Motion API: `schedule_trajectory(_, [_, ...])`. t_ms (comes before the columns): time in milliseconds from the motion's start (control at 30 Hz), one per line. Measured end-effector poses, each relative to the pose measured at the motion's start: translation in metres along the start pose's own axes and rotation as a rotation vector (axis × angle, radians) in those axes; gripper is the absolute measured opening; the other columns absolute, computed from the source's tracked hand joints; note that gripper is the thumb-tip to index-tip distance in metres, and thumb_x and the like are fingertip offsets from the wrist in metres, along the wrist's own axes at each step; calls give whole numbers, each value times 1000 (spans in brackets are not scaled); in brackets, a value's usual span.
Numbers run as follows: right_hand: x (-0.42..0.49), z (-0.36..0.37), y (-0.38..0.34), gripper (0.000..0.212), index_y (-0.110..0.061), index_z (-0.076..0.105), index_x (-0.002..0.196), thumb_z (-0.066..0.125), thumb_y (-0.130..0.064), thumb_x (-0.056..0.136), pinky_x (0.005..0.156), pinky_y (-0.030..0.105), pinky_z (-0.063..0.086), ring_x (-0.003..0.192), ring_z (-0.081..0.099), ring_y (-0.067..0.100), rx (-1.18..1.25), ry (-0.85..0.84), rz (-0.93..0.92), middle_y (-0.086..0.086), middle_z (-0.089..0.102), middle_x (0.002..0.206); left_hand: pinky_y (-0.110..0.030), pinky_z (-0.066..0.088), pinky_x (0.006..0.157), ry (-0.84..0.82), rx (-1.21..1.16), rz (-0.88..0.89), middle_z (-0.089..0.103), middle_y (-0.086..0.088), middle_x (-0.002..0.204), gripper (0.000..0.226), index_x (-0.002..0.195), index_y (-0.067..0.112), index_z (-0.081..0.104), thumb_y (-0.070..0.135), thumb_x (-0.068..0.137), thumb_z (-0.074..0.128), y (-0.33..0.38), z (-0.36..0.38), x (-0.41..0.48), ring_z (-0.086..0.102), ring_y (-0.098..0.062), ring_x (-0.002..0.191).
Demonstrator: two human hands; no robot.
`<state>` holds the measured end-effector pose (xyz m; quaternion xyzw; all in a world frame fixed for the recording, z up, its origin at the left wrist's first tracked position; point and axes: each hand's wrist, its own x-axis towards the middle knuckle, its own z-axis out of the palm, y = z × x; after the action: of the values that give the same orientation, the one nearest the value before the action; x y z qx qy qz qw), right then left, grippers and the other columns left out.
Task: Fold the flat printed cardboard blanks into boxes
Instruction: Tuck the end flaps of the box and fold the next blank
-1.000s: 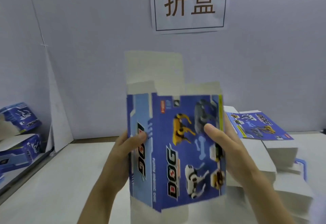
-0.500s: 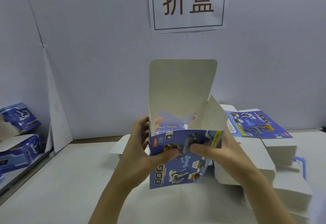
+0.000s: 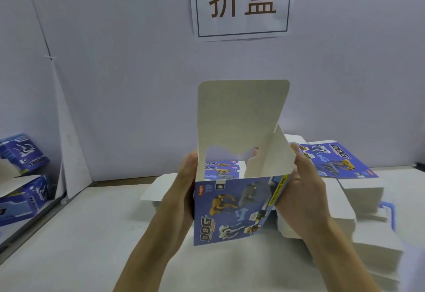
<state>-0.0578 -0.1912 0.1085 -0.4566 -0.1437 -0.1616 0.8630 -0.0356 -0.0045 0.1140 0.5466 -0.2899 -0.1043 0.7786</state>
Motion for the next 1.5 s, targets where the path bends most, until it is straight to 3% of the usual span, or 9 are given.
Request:
schedule_trajectory(133, [-1, 3, 1, 35, -22, 75, 94, 76, -45, 68, 68, 27, 57, 85, 72, 19, -28, -41, 50, 4, 74, 93, -26, 57, 71, -5, -30, -36, 73, -3, 109, 46, 98, 30, 76, 53, 82, 40, 1, 1, -2, 72, -18, 95])
schedule_trajectory(267, [0, 4, 0, 37, -19, 73, 97, 81, -39, 66, 66, 28, 57, 81, 72, 20, 2, -142, 3, 7, 73, 90, -43, 53, 92, 15, 97, -46, 62, -21, 127, 48, 128, 4, 56, 37, 93, 53, 6, 2, 4, 72, -7, 84])
schedule_trajectory(433, [2, 2, 6, 55, -21, 57, 112, 53, -3, 60, 54, 25, 54, 71, 71, 17, -108, -67, 65, 1, 71, 83, -33, 58, 62, 61, 37, -61, 73, -13, 103, 48, 109, 20, 60, 21, 62, 62, -10, 5, -3, 72, -28, 84])
schedule_trajectory(767, [1, 7, 3, 64, -16, 58, 116, 47, 3, 56, 51, 25, 53, 71, 72, 18, -217, -84, 55, 2, 72, 83, -23, 54, 51, 221, 81, -69, 76, -4, 87, 28, 108, 19, 58, 3, 90, 43, -12, 10, 1, 73, -22, 73])
schedule_trajectory(1067, [1, 15, 10, 62, -12, 59, 115, 53, 5, 56, 52, 31, 55, 69, 70, 22, -181, 26, 57, 4, 72, 82, -33, 59, 62, 386, 117, -20, 74, -7, 97, 19, 112, 19, 60, 21, 96, 49, -5, 10, 4, 73, -23, 80])
schedule_trajectory(1167, [3, 14, 11, 37, -7, 59, 115, 56, 5, 81, 51, 31, 55, 68, 70, 25, -95, 176, 42, 10, 73, 88, -23, 56, 73, 520, 165, 178, 69, 16, 106, 29, 116, 36, 53, 47, 90, 57, -7, 16, 4, 69, -4, 93])
schedule_trajectory(1267, [3, 13, 11, 17, -11, 62, 108, 51, -10, 94, 56, 34, 57, 68, 69, 25, -61, 342, 36, 10, 72, 86, -7, 42, 88, 356, 526, 379, 40, 40, 129, 79, 132, 57, 26, 65, 63, 64, -5, 21, -4, 44, 15, 121])
schedule_trajectory(1400, [2, 15, 7, 11, -14, 59, 90, 56, -23, 96, 60, 38, 56, 67, 69, 23, -228, 332, 91, 5, 71, 75, -48, 19, 118, 305, 1178, 437, 8, 29, 143, 134, 139, 50, -28, 85, 43, 58, -11, 18, -8, 10, -5, 141])
schedule_trajectory(1500, [0, 15, -1, 13, -10, 57, 92, 56, -22, 96, 67, 42, 58, 71, 72, 24, -407, 272, 106, 13, 73, 85, -47, -4, 120, 353, 1237, 421, -7, 20, 153, 141, 138, 45, -35, 90, 38, 53, -7, 12, -6, -6, -7, 146])
